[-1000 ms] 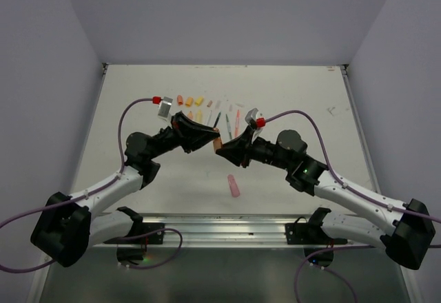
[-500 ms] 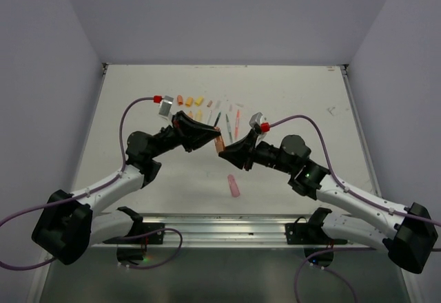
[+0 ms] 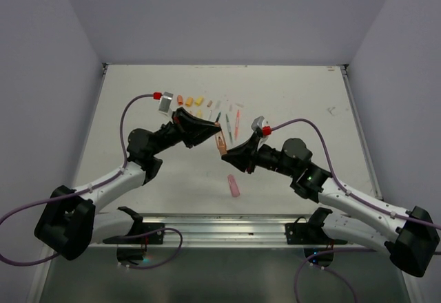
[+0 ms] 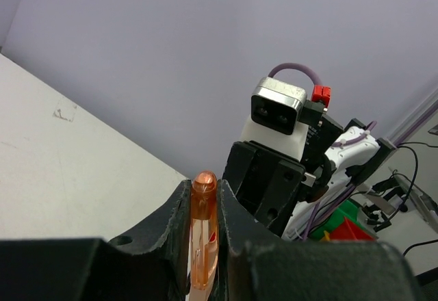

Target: Open the pen caps

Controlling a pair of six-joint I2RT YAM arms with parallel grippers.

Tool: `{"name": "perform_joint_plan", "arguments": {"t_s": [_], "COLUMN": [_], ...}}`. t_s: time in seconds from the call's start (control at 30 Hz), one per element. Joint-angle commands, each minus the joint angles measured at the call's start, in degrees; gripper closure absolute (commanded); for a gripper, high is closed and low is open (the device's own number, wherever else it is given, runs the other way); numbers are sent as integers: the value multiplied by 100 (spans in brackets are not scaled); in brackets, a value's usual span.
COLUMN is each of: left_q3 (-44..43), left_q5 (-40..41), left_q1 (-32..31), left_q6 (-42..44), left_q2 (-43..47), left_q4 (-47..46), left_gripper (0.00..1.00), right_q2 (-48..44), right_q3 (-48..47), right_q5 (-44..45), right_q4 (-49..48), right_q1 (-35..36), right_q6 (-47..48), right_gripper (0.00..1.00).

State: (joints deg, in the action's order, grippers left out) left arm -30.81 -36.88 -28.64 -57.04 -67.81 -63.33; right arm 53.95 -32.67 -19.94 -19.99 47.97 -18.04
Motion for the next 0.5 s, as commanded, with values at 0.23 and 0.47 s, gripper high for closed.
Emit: {"name": "perform_joint_plan", "arguments": {"t_s": [0.23,0.47], "left_q3": [-505,-619], "left_q5": [445,1217], "left_q1": [166,192], "left_q6": [121,781], "left_q2": [277,628], "left_q4": [223,1762], "left_gripper": [100,60], "right_q2": [-8,-104], "right_q3": [-135,-328], "right_q5": [-203,-423], "right_q4": [1383,1427], "right_q1": [64,64], "right_q6": [222,249], "right_gripper": [96,98]}}
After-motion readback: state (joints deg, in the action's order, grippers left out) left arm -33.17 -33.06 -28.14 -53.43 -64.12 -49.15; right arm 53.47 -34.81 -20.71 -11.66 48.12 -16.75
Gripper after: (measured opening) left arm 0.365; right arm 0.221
